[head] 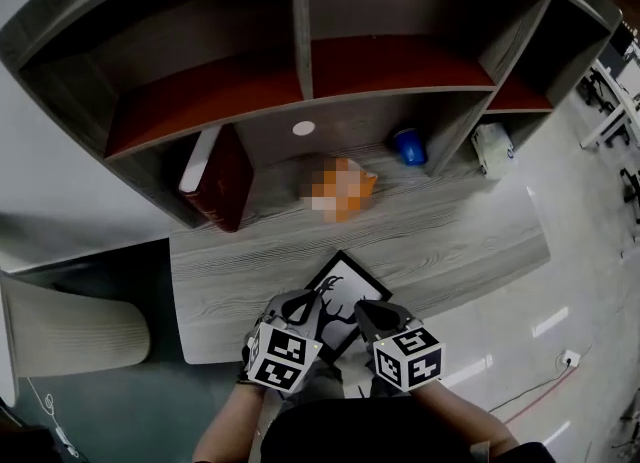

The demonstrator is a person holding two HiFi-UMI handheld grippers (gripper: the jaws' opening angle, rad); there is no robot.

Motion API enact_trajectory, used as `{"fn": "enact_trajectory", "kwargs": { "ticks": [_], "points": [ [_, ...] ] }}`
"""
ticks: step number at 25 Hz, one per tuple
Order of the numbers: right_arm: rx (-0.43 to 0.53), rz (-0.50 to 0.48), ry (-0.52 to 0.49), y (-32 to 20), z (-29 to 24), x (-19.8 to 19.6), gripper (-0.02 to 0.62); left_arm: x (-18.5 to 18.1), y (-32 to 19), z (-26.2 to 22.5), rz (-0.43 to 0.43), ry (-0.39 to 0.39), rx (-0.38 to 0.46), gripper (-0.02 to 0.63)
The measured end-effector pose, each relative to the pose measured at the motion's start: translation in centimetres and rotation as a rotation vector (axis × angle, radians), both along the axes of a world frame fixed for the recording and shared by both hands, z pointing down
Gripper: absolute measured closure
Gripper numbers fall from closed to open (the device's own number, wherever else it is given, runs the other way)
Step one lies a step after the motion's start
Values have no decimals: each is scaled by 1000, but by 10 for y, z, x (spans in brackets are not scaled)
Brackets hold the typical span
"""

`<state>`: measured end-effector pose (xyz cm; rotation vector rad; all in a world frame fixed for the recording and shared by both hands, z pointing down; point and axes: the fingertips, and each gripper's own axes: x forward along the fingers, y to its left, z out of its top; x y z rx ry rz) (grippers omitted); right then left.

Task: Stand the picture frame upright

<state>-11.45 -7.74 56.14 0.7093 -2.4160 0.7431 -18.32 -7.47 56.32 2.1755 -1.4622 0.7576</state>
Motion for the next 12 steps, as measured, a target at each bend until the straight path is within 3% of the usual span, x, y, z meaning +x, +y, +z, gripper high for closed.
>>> {"fn": "enact_trajectory", "kwargs": {
  "ticks": [12],
  "points": [
    [-32, 197, 16, 5, 19, 32, 595, 12, 0, 21, 144, -41, -31, 595]
  ]
}}
